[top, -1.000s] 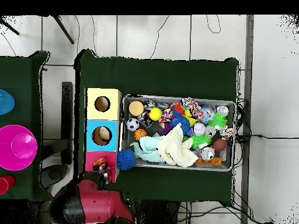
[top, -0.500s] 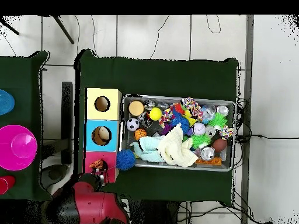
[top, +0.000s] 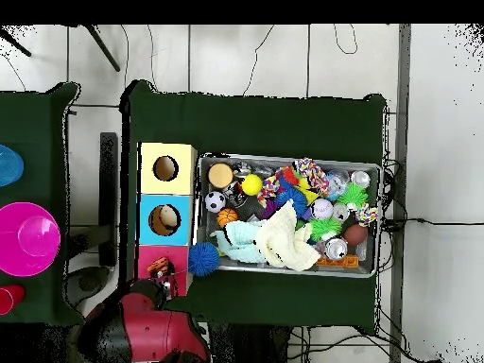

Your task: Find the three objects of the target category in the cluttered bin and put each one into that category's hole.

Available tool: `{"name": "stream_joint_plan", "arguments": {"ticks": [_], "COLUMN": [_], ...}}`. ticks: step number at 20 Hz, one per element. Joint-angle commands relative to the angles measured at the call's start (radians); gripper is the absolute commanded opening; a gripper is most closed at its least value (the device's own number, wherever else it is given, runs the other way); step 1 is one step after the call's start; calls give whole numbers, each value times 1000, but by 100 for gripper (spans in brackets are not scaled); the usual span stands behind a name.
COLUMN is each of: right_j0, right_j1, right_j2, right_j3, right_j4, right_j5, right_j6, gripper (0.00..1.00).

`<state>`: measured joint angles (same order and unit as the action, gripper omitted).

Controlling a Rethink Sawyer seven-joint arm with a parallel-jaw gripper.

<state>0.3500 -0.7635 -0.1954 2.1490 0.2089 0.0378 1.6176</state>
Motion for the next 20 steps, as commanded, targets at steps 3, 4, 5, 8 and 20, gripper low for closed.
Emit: {"name": "stream_joint_plan", "arguments": {"ticks": [3, 4, 5, 8, 20], "right_j0": [-44, -47, -52, -61, -55], "right_j1": [105, 112, 127, 145, 174], "right_j2": [75, 77, 82, 87, 122], "right_j3": [66, 64, 58, 54, 31], "right_j4": [26, 25, 24, 23, 57], "right_j5": [-116, -123, -140, -160, -202], "right_j6": [281, 280, 281, 279, 299], "gripper": [0, 0, 0, 0, 0]}}
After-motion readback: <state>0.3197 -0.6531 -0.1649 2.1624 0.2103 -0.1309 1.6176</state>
